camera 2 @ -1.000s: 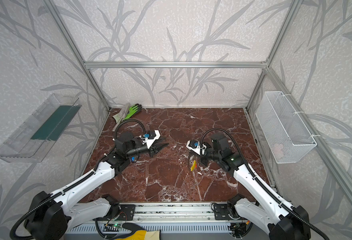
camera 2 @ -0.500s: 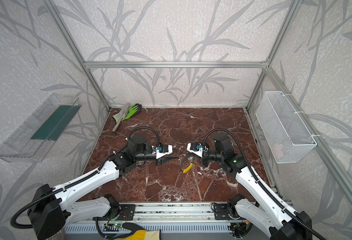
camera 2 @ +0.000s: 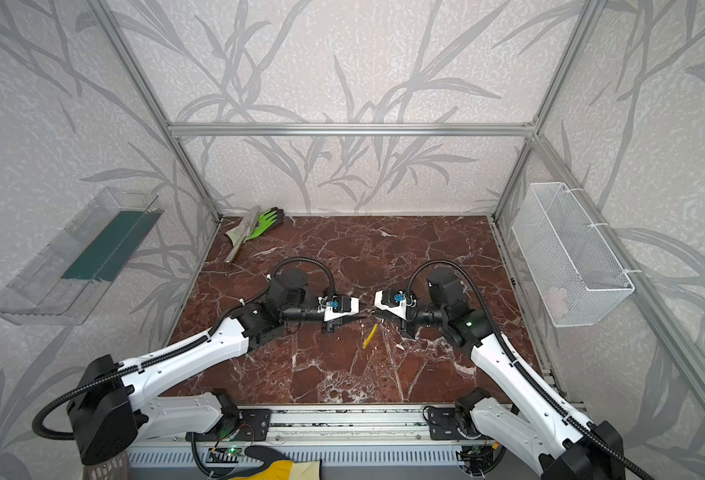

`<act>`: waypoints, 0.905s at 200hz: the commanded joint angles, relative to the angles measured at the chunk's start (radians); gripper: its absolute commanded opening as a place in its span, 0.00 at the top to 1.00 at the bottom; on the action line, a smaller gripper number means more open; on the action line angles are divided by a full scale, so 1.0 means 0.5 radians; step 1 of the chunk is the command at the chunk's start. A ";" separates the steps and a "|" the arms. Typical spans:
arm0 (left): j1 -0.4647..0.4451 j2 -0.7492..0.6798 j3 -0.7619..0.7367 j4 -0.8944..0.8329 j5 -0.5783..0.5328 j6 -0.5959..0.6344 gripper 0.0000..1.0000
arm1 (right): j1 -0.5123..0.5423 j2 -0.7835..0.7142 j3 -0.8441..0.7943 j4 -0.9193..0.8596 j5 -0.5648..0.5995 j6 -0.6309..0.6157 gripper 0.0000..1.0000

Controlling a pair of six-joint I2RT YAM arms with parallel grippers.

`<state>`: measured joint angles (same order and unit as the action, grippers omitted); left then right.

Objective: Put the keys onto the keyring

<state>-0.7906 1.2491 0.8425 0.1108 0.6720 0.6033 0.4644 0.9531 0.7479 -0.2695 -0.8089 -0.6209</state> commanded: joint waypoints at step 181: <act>-0.079 0.134 0.131 -0.001 0.012 0.131 1.00 | 0.000 0.128 0.038 0.021 -0.069 0.027 1.00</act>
<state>-0.8070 1.3186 0.8860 0.0525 0.6418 0.6376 0.4625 0.9981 0.7448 -0.2504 -0.8265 -0.6044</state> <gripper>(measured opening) 0.055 0.048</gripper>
